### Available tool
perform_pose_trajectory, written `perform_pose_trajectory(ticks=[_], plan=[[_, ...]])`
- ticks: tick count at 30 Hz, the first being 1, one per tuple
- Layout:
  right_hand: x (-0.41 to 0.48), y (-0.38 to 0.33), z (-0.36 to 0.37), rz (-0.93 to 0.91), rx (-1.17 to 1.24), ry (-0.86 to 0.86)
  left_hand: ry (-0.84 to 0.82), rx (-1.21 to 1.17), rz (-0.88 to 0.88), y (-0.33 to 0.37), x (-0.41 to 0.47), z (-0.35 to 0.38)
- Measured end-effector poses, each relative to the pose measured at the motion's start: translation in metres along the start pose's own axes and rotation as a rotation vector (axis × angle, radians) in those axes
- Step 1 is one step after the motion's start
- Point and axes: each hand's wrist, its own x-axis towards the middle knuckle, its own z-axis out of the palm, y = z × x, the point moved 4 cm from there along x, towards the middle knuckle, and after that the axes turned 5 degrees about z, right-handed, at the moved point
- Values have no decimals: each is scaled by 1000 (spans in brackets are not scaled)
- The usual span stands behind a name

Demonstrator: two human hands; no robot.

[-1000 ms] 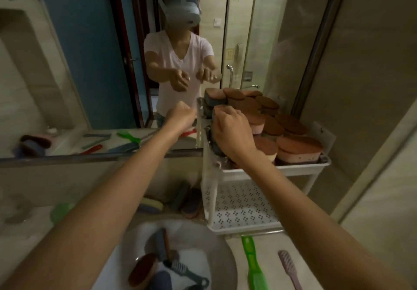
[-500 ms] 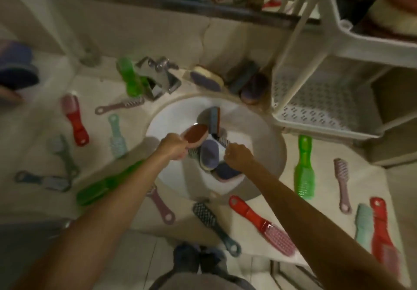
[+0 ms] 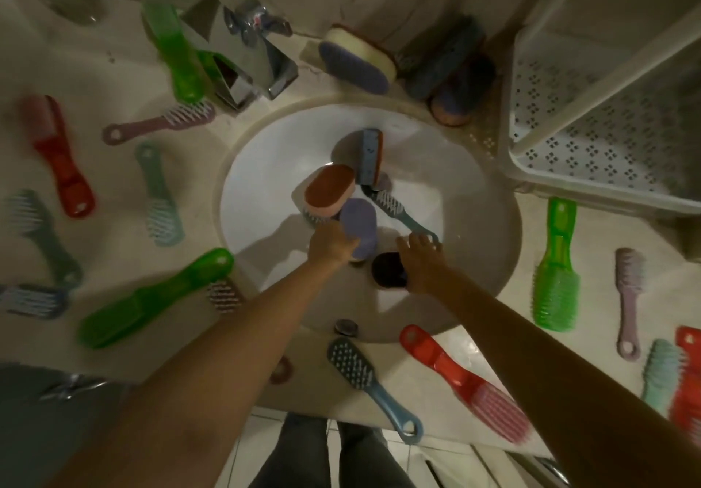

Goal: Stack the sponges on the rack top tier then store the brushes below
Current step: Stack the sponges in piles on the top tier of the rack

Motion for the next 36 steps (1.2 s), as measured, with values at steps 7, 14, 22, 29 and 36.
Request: perform_pose_trajectory(ticks=[7,14,22,29,36], plan=[[-5,25,2,99,80,55,13,189,-83,2,19,37],[-19,37,3,97,323,34,145,51,-131,18,14,40],[-45,59,-38,294,687,148,208,-107,48,38,-29,11],[-95,50,-123,207,1234,335,108,-1110,30,95,-82,-41],[-173,57,-223,-116,1472,615,120,-1449,284,178,-142,-119]])
